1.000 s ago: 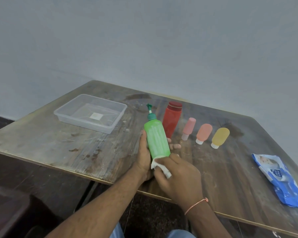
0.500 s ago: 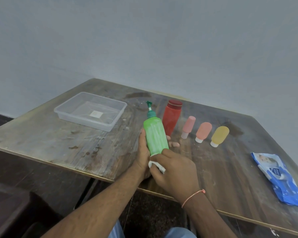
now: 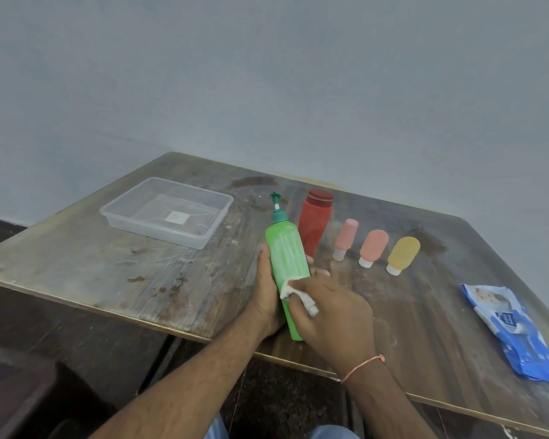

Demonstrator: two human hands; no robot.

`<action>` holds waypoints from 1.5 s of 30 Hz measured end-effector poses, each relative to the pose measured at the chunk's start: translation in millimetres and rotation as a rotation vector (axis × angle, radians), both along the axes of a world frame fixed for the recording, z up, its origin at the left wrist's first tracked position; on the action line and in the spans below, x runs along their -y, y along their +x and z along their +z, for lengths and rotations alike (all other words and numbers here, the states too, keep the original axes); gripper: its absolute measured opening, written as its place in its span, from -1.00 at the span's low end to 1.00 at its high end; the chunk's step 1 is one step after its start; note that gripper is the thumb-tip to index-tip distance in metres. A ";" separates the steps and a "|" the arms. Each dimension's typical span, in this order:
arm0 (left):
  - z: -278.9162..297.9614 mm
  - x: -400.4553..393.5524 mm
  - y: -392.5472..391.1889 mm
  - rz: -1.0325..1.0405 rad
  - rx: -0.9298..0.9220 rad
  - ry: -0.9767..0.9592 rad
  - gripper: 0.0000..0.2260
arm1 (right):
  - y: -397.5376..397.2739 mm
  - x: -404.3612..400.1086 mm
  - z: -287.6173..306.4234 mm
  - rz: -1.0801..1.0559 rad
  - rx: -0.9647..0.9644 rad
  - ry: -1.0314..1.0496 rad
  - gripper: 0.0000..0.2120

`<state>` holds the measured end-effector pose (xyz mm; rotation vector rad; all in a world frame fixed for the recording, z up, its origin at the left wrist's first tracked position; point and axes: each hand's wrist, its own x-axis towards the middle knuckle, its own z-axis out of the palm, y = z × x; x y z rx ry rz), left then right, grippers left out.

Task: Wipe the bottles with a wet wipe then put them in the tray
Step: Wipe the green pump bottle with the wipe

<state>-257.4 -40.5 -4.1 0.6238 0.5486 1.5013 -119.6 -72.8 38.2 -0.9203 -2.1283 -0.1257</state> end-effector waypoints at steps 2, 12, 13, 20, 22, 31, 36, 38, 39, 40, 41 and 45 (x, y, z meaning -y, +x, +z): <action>1.2 -0.3 1.4 0.003 0.003 -0.007 -0.12 | 3.5 1.1 -2.4 0.041 -0.011 -0.041 -0.88; 2.8 2.3 2.6 0.030 -0.027 -0.040 -0.10 | 5.6 -3.6 -8.9 0.047 -0.123 -0.176 -0.90; 3.1 2.2 2.4 0.020 -0.020 -0.038 -0.11 | 7.2 -3.0 -9.1 0.084 -0.107 -0.190 -0.91; 1.6 0.3 2.3 0.024 -0.021 -0.045 -0.12 | 12.3 -10.3 -10.3 0.015 -0.289 -0.305 -0.89; 1.4 -0.2 2.6 0.019 -0.018 -0.053 -0.12 | 19.4 -13.0 -13.7 -0.004 -0.310 -0.365 -0.90; -1.5 -2.0 0.4 0.008 -0.017 -0.025 -0.07 | 16.5 -18.6 -20.7 0.148 -0.596 -0.646 -0.90; -1.5 -2.3 4.4 0.019 -0.050 -0.007 -0.08 | 20.9 -29.9 -22.4 0.047 -0.617 -0.679 -0.92; -1.8 -3.0 3.5 0.034 -0.056 0.005 -0.08 | 12.7 -27.2 -21.7 0.140 -0.696 -0.714 -0.90; -2.4 -2.7 2.5 0.033 -0.050 0.013 -0.08 | 11.1 -25.5 -22.7 0.188 -0.714 -0.716 -0.91; -2.6 -2.4 1.9 0.032 -0.041 0.015 -0.08 | 11.4 -24.0 -23.2 0.223 -0.713 -0.709 -0.95; -2.7 -2.4 1.8 0.031 -0.038 0.013 -0.08 | 13.9 -24.8 -24.3 0.229 -0.701 -0.703 -0.97; -0.5 -2.2 4.6 0.034 -0.060 0.014 -0.07 | 18.1 -39.7 -25.0 0.083 -0.644 -0.661 -0.90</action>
